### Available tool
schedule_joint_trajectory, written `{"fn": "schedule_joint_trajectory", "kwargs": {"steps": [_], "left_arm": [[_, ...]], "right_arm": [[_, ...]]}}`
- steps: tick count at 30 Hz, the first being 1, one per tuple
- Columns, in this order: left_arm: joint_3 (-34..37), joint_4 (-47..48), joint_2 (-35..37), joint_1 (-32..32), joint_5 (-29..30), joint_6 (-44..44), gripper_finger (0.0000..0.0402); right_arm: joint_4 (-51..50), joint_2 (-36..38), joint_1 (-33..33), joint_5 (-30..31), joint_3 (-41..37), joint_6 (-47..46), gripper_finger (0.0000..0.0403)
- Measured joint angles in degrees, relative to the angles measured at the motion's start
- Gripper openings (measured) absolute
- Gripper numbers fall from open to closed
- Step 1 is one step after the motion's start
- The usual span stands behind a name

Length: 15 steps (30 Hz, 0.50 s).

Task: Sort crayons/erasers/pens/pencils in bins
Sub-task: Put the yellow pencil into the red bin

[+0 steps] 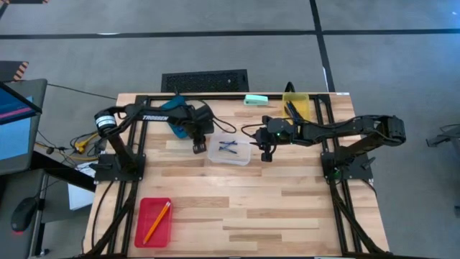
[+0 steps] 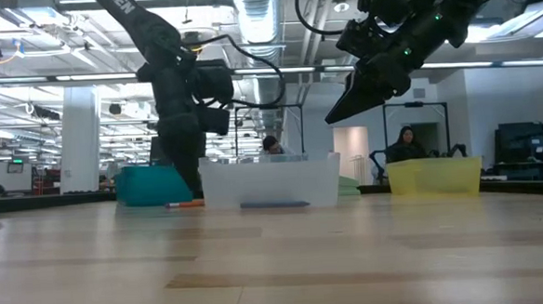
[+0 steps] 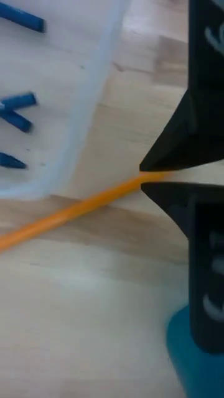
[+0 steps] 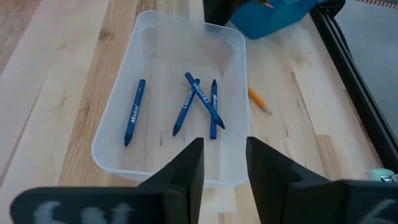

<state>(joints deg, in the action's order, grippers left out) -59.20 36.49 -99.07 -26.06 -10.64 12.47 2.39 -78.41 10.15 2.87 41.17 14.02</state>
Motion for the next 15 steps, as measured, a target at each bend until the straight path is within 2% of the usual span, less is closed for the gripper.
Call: {"fn": "schedule_joint_trajectory", "kwargs": {"steps": [3,9,15], "left_arm": [[0.0,-1.9,-0.4,2.3,1.7,-2.7,0.0056],[2.1,-5.1,-0.5,6.1,10.5,-7.4,0.0111],[6.1,-9.7,-0.3,5.8,11.4,-10.7,0.0120]], "right_arm": [[0.0,0.0,0.0,0.0,0.0,0.0,0.0132],[-0.2,0.0,0.0,0.0,0.0,0.0,0.0132],[-0.3,0.0,0.0,0.0,0.0,0.0,0.0132]]}}
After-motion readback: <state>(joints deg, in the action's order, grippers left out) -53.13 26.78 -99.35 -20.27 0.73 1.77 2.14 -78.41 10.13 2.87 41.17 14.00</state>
